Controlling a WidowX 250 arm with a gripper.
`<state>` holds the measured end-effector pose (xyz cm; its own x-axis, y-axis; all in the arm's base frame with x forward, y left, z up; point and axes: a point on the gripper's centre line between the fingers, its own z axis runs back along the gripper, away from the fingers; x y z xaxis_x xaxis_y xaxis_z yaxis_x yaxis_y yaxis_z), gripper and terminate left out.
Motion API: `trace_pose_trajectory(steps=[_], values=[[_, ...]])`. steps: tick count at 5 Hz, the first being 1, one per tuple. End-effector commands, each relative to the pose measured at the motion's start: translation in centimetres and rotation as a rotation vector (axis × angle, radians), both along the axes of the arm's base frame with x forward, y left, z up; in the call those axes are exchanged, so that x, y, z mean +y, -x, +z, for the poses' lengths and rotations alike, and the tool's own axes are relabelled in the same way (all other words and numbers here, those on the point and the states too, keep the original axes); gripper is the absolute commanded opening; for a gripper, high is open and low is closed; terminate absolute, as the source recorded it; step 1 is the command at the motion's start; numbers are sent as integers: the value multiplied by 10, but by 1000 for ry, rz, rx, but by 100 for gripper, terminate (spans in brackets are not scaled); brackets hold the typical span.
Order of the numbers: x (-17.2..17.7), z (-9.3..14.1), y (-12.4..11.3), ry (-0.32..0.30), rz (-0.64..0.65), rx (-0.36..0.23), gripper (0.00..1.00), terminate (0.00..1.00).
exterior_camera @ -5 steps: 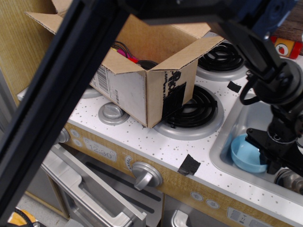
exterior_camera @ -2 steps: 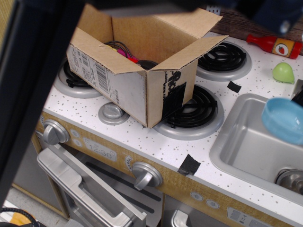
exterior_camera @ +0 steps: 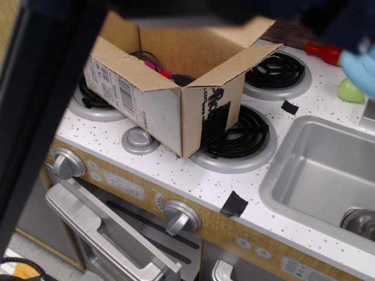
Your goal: Pick up bowl and put in small4fbox
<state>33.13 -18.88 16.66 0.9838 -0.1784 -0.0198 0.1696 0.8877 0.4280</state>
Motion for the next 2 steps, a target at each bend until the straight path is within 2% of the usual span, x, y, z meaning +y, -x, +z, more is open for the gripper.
trace_pose_trajectory(steps=[1,2], values=[[67,87,9,63,-62,-86,0,0],[118,94,4,87,-138,-82,0,0]])
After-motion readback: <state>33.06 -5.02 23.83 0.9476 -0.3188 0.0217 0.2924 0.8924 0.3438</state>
